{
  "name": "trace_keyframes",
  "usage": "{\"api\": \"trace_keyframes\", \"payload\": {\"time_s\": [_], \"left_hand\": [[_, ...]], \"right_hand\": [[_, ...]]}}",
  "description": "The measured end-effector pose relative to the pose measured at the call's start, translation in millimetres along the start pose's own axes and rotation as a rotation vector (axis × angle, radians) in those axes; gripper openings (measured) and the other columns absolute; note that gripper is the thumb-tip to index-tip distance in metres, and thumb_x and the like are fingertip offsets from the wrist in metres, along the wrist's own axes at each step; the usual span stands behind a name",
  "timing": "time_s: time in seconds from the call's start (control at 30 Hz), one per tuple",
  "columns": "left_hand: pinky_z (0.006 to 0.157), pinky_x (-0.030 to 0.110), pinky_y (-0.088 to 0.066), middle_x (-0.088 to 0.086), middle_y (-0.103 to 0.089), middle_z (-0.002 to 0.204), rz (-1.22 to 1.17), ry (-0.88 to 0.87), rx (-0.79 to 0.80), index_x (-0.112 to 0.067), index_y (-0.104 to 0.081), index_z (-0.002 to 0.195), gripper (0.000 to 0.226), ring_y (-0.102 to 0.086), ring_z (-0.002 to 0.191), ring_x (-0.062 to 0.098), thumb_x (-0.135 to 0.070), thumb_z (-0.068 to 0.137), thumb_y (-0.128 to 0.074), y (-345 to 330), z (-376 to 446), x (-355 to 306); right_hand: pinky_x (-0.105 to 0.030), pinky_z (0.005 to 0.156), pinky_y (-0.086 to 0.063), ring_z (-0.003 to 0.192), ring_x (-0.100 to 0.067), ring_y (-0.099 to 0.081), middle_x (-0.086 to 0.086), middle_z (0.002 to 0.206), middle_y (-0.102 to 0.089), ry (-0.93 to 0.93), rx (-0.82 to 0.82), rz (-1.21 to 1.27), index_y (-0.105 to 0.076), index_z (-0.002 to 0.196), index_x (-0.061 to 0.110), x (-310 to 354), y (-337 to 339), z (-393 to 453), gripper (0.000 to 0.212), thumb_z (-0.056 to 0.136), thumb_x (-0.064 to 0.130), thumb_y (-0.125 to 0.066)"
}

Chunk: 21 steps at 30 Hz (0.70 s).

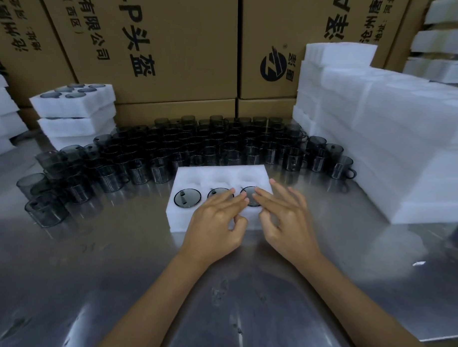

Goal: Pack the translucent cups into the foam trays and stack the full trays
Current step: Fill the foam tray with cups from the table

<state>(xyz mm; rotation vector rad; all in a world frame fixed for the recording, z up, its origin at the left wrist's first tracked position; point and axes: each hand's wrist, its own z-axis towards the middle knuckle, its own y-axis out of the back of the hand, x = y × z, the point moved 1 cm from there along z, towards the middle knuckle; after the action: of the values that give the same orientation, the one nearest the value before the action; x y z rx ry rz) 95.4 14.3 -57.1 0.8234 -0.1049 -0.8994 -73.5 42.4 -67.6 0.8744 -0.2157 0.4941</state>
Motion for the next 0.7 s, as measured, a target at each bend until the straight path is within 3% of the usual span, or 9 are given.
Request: {"api": "trace_keyframes", "payload": {"time_s": [0.13,0.27,0.33,0.43,0.5,0.6,0.7], "left_hand": [[0.104,0.042,-0.048,0.004,-0.076,0.105,-0.124,0.121,-0.211,-0.004,-0.079,0.098,0.027,-0.068,0.109,0.019,-0.007,0.084,-0.055,26,0,14],[0.103,0.05,-0.044,-0.001,-0.073,0.108,-0.162,0.473,-0.414,-0.01,-0.078,0.1,0.031,-0.062,0.109,0.017,-0.009,0.086,-0.05,63,-6,63],[0.104,0.05,-0.043,0.003,-0.071,0.113,-0.11,0.635,-0.436,-0.011,-0.075,0.108,0.032,-0.055,0.114,0.024,-0.005,0.088,-0.051,74,-12,90],[0.108,0.049,-0.036,0.007,-0.067,0.121,-0.003,0.705,-0.362,-0.012,-0.069,0.118,0.036,-0.048,0.121,0.029,-0.001,0.088,-0.052,76,-19,114],[0.113,0.05,-0.025,0.006,-0.058,0.134,0.104,0.735,-0.339,-0.014,-0.063,0.124,0.042,-0.041,0.131,0.027,0.0,0.086,-0.052,77,-23,125],[0.116,0.056,-0.012,0.016,-0.027,0.157,0.332,0.905,-0.393,-0.01,-0.047,0.136,0.054,-0.018,0.147,0.035,-0.003,0.084,-0.057,92,-25,149],[0.119,0.053,-0.011,0.027,-0.007,0.16,0.34,1.143,-0.477,0.0,-0.037,0.139,0.059,-0.004,0.149,0.045,-0.01,0.086,-0.062,114,-36,178]], "right_hand": [[-0.033,0.111,-0.029,0.14,-0.018,-0.045,0.0,0.136,-0.063,0.016,-0.005,0.003,-0.072,0.118,0.017,-2,0,-3,0.039,0.09,0.022,-0.045],[-0.024,0.111,-0.021,0.143,-0.015,-0.039,-0.001,0.141,-0.059,-0.008,0.052,0.02,-0.069,0.123,0.019,0,1,-2,0.041,0.093,0.025,-0.042],[-0.022,0.112,-0.019,0.144,-0.013,-0.037,0.0,0.143,-0.057,-0.03,0.069,0.031,-0.069,0.123,0.019,3,2,2,0.038,0.094,0.023,-0.045],[-0.03,0.113,-0.025,0.14,-0.019,-0.043,-0.001,0.138,-0.062,0.03,0.054,-0.04,-0.071,0.119,0.016,15,3,8,0.036,0.095,0.023,-0.045],[-0.039,0.112,-0.031,0.135,-0.023,-0.049,-0.003,0.134,-0.065,0.135,0.035,-0.105,-0.072,0.118,0.013,28,0,13,0.037,0.095,0.025,-0.044],[-0.043,0.112,-0.031,0.135,-0.023,-0.049,-0.002,0.135,-0.064,0.217,0.036,-0.131,-0.071,0.118,0.015,45,-6,23,0.036,0.095,0.026,-0.046],[-0.043,0.112,-0.031,0.135,-0.024,-0.049,-0.002,0.135,-0.064,0.222,0.01,-0.116,-0.072,0.117,0.014,52,-10,31,0.032,0.093,0.021,-0.052]]}}
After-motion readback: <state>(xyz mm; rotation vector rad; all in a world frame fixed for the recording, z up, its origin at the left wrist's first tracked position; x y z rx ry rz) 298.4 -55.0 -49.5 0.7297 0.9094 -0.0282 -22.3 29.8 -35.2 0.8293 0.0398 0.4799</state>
